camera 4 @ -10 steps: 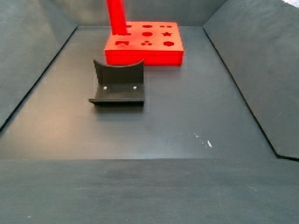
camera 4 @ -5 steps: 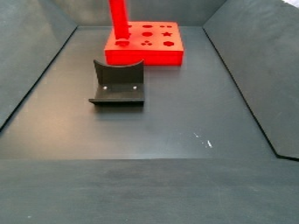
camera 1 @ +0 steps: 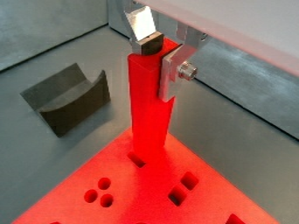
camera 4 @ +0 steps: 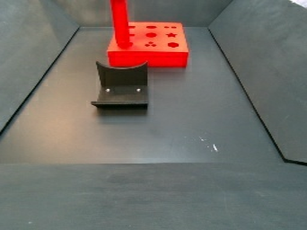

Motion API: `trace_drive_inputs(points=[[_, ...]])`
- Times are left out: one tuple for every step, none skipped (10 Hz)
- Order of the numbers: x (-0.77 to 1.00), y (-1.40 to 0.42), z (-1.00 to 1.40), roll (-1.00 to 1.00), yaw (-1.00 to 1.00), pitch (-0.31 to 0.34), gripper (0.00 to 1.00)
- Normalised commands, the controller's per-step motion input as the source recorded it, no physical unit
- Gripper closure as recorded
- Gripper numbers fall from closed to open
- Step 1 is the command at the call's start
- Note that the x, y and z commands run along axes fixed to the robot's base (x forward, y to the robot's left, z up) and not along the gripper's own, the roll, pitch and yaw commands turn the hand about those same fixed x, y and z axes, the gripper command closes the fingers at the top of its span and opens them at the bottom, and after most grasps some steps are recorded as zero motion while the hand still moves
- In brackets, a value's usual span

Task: Insert the arch object.

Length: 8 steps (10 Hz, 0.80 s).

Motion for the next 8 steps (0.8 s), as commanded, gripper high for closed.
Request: trace_drive_inputs(points=[[-0.21, 0.05, -0.31, 0.04, 0.00, -0.116, 1.00], [-0.32, 0.07, -0.13, 0.02, -0.01, -0.110, 1.00], [-0.39, 0.19, -0.08, 0.01, -0.07, -0.109, 1.00], [-0.25, 0.04, -0.10, 0.01, 0.00, -0.114, 1.00], [0.00, -0.05, -0.36, 0.04, 0.10, -0.124, 1.00], [0.00, -0.15, -0.53, 0.12, 0.07, -0.127, 1.00], [0.09, -0.25, -0.66, 0.15, 0.02, -0.101, 1.00], [0.11, -0.21, -0.86, 0.11, 0.00, -0.130, 1.00]])
